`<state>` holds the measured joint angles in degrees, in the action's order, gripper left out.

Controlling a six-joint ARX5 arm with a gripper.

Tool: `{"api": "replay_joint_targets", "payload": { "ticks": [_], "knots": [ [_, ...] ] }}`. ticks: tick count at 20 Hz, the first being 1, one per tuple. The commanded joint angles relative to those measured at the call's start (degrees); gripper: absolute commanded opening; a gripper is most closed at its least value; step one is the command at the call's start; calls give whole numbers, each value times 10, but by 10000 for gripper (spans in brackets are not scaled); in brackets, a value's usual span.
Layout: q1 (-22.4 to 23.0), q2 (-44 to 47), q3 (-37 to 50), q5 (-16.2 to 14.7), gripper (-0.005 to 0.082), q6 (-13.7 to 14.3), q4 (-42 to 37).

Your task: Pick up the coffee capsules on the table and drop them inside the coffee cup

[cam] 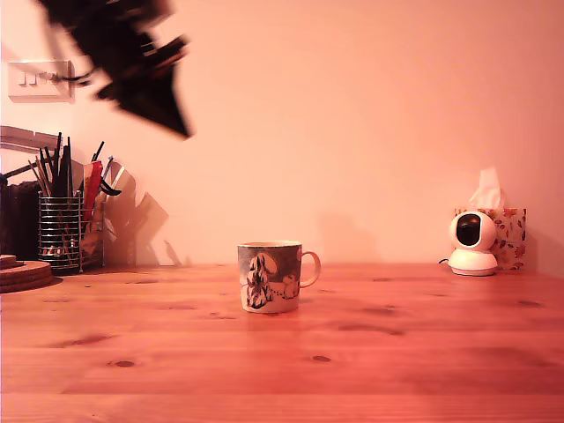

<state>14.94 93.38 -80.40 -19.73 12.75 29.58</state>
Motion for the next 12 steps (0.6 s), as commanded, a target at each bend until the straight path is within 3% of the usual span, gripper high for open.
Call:
{"api": "replay_joint_targets", "payload": {
  "ticks": [1, 4, 12],
  "knots": [
    [-12, -51, 59, 8, -19, -15, -33],
    [-44, -110, 139, 9, -19, -39, -83],
    [-120, -246, 312, 9, -19, -66, -181]
  ]
}}
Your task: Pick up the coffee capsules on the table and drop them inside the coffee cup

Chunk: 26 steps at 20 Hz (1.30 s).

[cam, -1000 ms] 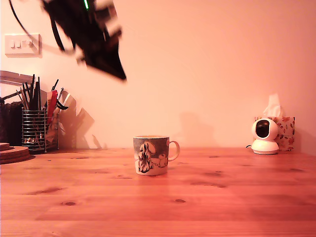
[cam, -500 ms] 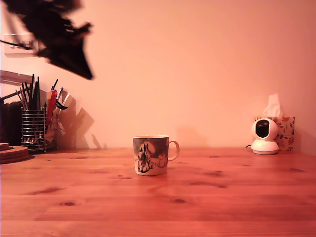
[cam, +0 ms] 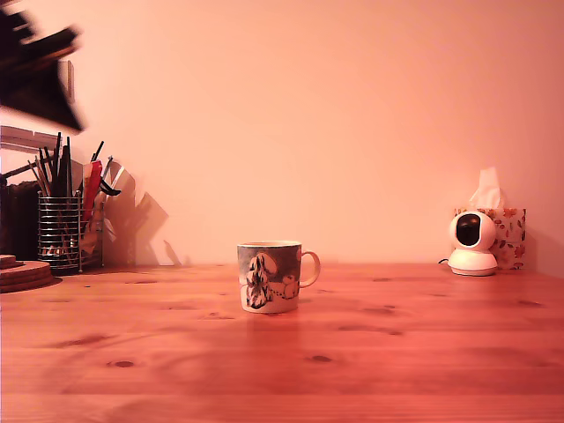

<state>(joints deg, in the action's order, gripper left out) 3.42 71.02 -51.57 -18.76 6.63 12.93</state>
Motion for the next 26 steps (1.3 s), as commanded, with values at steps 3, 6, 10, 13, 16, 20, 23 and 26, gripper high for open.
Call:
{"api": "replay_joint_targets", "payload": {
  "ticks": [3, 6, 10, 13, 16, 20, 23, 26],
  "knots": [
    [-23, -84, 98, 4, -19, -23, -69],
    [-23, -140, 165, 27, -19, -37, -115],
    [-23, -214, 255, 42, -19, -52, -160],
    [-23, -281, 318, 59, -19, -61, -183],
    [-23, -354, 367, 62, -19, -75, -189],
    [-23, -445, 399, 65, -19, -83, -164],
    [-23, -501, 399, 73, -19, -88, -141],
    [-21, -536, 399, 72, -19, -95, -141]
  ]
}}
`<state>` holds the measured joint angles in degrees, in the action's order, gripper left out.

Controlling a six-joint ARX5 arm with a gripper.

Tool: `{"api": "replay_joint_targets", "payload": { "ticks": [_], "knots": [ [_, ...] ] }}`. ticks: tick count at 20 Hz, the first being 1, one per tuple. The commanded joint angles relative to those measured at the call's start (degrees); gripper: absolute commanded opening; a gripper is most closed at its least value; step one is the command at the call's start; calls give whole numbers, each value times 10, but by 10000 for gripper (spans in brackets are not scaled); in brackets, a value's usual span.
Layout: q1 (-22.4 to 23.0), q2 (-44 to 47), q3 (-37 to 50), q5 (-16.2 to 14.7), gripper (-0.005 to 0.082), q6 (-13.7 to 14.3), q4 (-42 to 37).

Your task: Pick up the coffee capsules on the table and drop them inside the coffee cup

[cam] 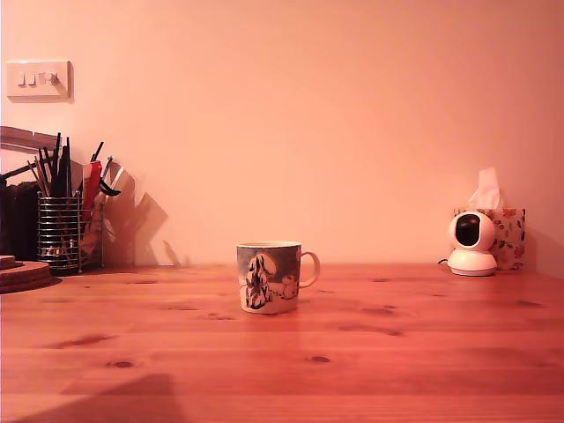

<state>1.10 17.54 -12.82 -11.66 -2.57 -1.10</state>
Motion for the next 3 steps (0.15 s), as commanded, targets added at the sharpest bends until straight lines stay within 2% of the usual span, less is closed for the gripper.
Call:
{"api": "replay_joint_targets", "payload": {
  "ticks": [1, 3],
  "knots": [
    [2, -10, 12, 1, -19, -3, -2],
    [2, -22, 11, 1, -19, -13, -1]
  ]
}}
